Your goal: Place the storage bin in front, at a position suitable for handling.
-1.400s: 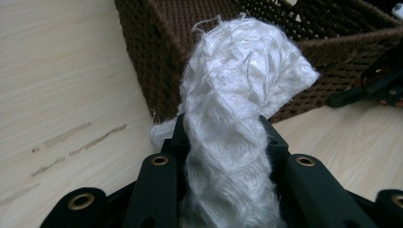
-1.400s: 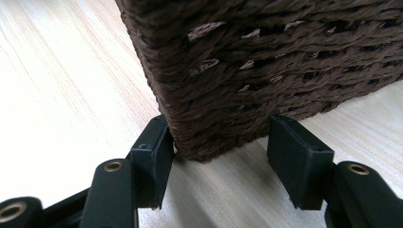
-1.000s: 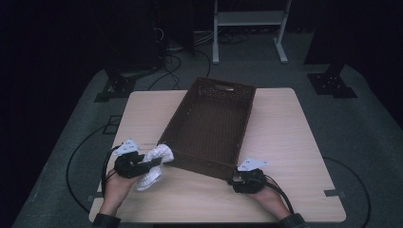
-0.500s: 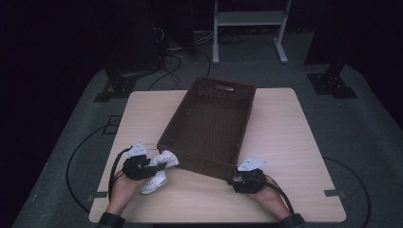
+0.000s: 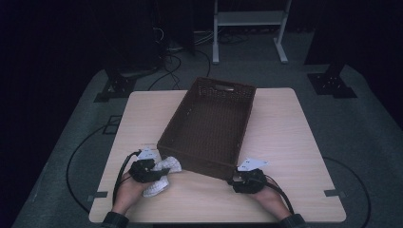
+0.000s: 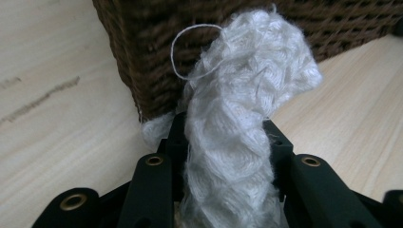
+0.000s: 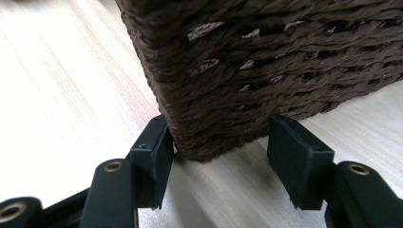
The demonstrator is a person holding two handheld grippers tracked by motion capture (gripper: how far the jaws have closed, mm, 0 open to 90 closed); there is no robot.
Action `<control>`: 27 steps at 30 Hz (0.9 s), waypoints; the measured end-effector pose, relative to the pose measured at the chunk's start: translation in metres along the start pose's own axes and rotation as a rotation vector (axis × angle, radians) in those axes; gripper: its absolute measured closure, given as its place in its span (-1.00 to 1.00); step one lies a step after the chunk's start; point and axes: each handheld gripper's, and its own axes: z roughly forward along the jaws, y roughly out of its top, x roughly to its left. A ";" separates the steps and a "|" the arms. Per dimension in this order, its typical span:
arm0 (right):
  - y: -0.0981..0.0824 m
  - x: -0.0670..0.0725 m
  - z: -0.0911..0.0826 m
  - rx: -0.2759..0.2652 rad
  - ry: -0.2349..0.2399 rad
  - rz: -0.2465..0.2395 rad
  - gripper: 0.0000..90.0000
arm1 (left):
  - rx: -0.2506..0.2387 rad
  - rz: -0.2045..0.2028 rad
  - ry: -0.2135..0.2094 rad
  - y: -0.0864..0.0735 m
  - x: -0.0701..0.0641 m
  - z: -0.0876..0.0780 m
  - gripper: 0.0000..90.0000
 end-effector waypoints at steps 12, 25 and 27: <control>0.000 0.000 0.000 0.000 0.002 0.002 -0.08 | 0.028 0.022 -0.009 -0.002 -0.004 0.006 0.43; 0.000 0.000 0.000 0.000 0.002 0.003 -0.08 | -0.102 0.041 0.033 0.011 -0.011 -0.024 0.48; 0.000 0.000 0.000 0.000 0.002 0.002 -0.08 | -0.124 0.048 0.040 0.014 -0.014 -0.030 0.48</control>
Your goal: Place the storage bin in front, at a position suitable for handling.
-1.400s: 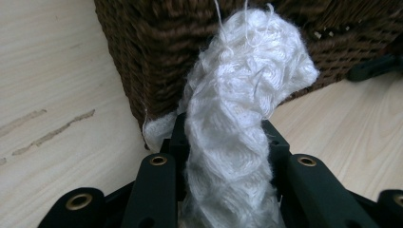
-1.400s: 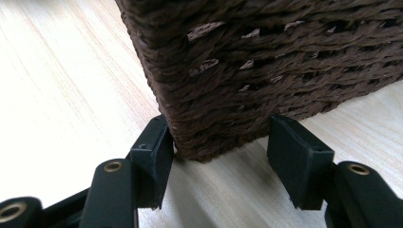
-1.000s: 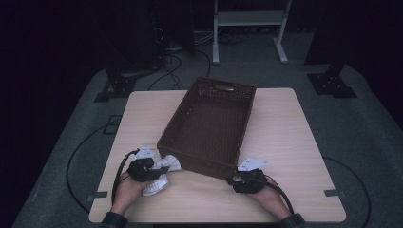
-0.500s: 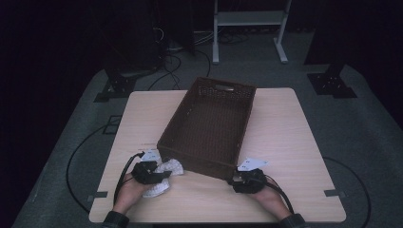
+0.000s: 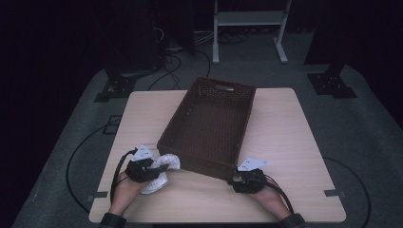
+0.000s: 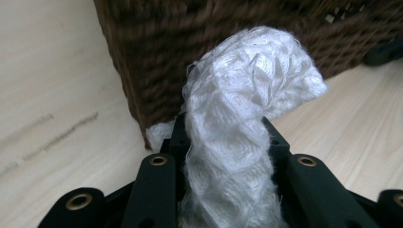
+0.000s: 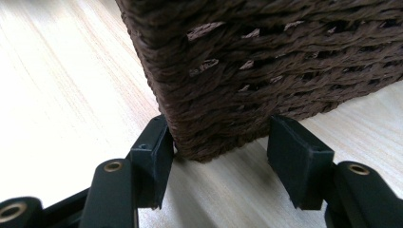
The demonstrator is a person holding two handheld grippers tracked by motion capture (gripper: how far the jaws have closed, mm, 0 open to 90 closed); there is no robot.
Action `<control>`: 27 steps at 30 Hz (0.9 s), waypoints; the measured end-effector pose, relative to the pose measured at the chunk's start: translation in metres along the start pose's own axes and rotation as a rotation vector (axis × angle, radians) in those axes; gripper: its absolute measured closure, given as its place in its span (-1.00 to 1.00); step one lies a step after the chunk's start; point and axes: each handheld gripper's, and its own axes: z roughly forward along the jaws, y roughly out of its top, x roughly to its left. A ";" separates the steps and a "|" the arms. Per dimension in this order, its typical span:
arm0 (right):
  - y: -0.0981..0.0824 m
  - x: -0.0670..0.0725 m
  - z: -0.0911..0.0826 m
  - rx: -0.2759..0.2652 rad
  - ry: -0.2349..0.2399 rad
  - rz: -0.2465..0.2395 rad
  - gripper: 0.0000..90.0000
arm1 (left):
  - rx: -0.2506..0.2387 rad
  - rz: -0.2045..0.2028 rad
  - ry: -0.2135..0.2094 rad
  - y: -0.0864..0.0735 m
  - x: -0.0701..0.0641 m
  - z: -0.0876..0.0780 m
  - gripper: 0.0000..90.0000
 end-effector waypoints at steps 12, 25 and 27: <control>0.000 0.000 0.000 0.000 0.000 0.001 -0.08 | -0.083 0.018 -0.011 0.012 -0.012 -0.013 0.47; 0.000 0.000 0.000 0.000 0.000 -0.002 -0.08 | 0.011 0.015 -0.023 0.001 -0.012 0.011 0.47; 0.000 0.000 0.000 0.000 -0.001 -0.002 -0.08 | 0.029 0.018 -0.024 -0.001 -0.013 0.016 0.46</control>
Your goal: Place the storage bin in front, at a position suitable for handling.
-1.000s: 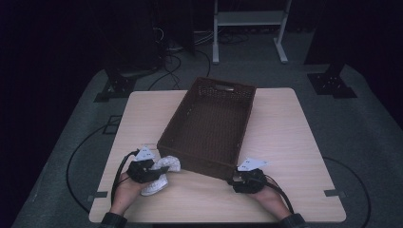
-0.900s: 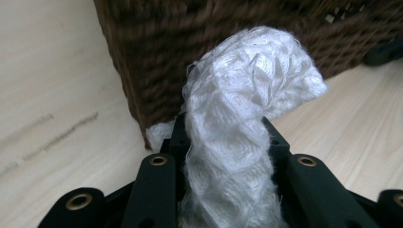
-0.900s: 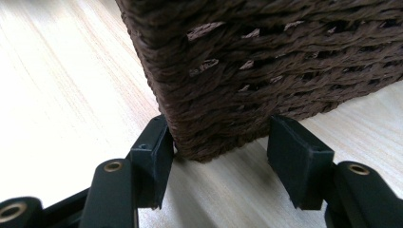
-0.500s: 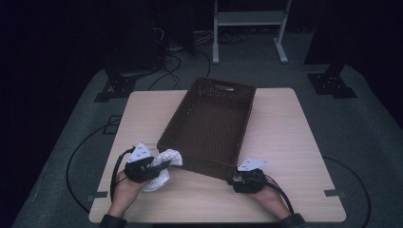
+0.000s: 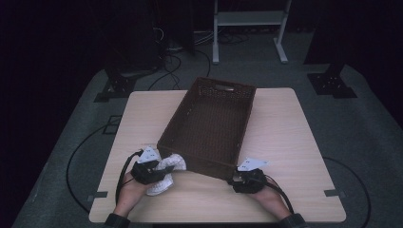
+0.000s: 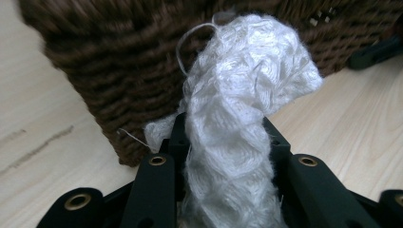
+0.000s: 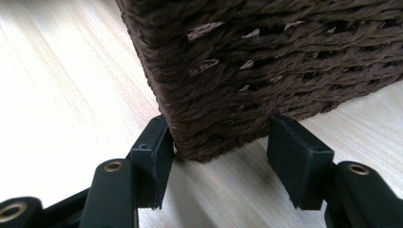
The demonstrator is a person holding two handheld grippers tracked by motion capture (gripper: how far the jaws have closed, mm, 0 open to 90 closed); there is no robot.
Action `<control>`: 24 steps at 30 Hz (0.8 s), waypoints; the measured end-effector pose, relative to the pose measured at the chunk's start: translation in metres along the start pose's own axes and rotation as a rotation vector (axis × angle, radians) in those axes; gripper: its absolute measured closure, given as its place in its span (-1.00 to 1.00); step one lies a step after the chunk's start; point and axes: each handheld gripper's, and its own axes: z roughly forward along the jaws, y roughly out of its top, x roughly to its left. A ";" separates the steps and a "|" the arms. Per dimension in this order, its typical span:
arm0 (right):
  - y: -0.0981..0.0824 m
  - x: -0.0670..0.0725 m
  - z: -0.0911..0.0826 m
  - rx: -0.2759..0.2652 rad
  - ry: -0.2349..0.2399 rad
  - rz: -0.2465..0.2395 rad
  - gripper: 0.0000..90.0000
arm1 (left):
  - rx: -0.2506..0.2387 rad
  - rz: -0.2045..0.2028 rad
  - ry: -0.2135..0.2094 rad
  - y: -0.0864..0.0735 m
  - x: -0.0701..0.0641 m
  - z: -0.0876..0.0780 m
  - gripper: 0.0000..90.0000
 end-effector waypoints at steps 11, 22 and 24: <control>0.000 0.000 0.000 0.000 0.000 -0.001 -0.08 | 0.103 0.005 -0.026 -0.010 -0.003 0.024 0.45; 0.000 0.000 0.000 0.000 0.000 0.000 -0.08 | 0.052 0.034 -0.025 0.000 -0.010 0.015 0.44; 0.000 0.000 0.000 0.000 0.000 0.000 -0.08 | 0.021 0.041 -0.027 0.004 -0.012 0.010 0.44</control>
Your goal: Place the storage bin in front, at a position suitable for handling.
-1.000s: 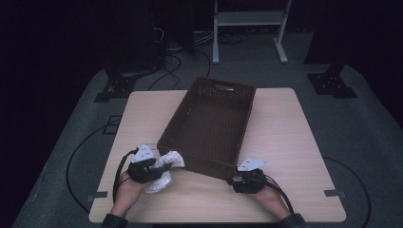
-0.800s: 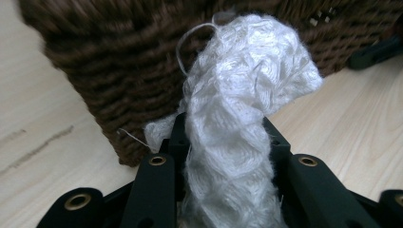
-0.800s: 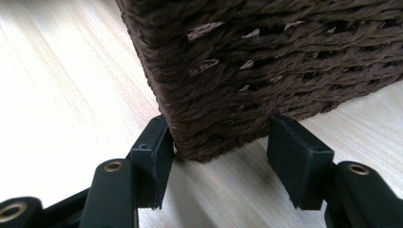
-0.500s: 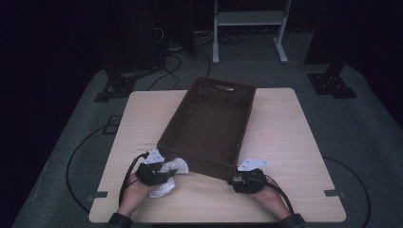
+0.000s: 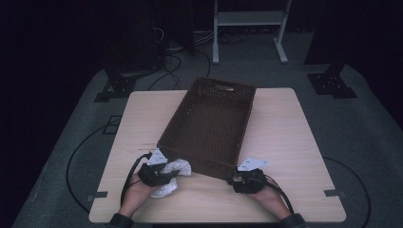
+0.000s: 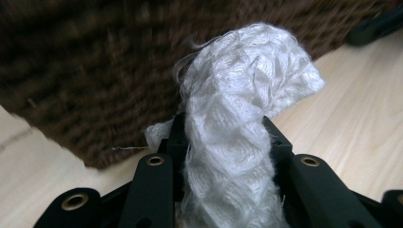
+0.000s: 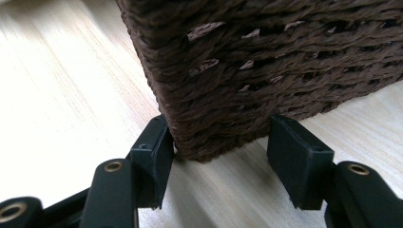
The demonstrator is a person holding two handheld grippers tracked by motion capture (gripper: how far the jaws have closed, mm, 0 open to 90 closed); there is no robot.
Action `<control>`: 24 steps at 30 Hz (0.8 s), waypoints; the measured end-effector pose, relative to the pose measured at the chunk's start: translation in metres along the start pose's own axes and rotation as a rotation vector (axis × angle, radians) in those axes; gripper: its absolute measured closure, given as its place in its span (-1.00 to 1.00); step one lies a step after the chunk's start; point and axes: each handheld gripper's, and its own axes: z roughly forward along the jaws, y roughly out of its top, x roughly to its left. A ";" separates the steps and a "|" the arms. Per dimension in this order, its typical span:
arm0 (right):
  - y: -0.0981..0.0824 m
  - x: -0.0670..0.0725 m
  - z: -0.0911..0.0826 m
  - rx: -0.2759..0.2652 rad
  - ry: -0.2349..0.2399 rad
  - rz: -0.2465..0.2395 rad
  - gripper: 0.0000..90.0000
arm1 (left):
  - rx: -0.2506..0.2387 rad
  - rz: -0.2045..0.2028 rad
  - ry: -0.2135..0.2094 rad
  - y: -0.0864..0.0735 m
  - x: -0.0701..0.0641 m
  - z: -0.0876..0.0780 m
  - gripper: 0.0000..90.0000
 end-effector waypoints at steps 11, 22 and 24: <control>0.000 0.000 0.000 -0.001 0.000 0.001 -0.08 | -0.108 0.015 -0.012 0.018 -0.009 -0.022 0.44; 0.000 0.000 0.000 0.000 0.000 0.002 -0.08 | -0.145 0.033 -0.021 0.028 -0.015 -0.030 0.44; 0.000 0.000 0.000 0.000 0.000 0.001 -0.08 | -0.138 0.029 -0.029 0.026 -0.015 -0.027 0.44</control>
